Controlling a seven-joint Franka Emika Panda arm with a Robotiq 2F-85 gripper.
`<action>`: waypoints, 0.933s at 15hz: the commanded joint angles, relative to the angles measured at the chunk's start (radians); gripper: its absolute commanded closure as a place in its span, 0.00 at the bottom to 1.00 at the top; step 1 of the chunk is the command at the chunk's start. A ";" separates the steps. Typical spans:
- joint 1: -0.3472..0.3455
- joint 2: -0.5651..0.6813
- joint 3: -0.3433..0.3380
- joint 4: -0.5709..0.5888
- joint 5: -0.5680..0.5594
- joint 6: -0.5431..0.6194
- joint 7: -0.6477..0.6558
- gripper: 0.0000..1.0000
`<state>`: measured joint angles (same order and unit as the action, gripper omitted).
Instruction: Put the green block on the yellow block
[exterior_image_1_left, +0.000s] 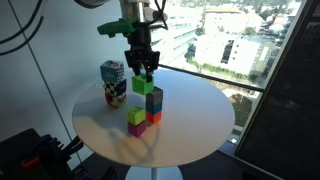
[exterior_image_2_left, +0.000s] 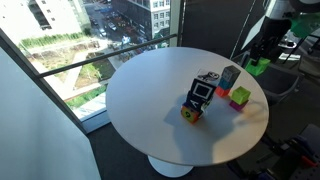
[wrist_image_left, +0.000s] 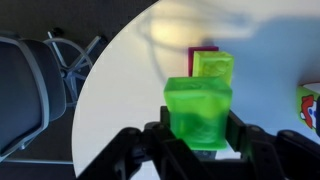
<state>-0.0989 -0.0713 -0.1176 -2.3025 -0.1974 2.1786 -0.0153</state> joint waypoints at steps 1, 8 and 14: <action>-0.005 0.000 0.005 0.001 0.001 -0.002 0.000 0.47; 0.003 -0.013 0.017 -0.040 -0.019 0.023 0.011 0.72; 0.001 -0.012 0.024 -0.091 -0.027 0.075 0.019 0.72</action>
<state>-0.0942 -0.0700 -0.0964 -2.3648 -0.1991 2.2228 -0.0153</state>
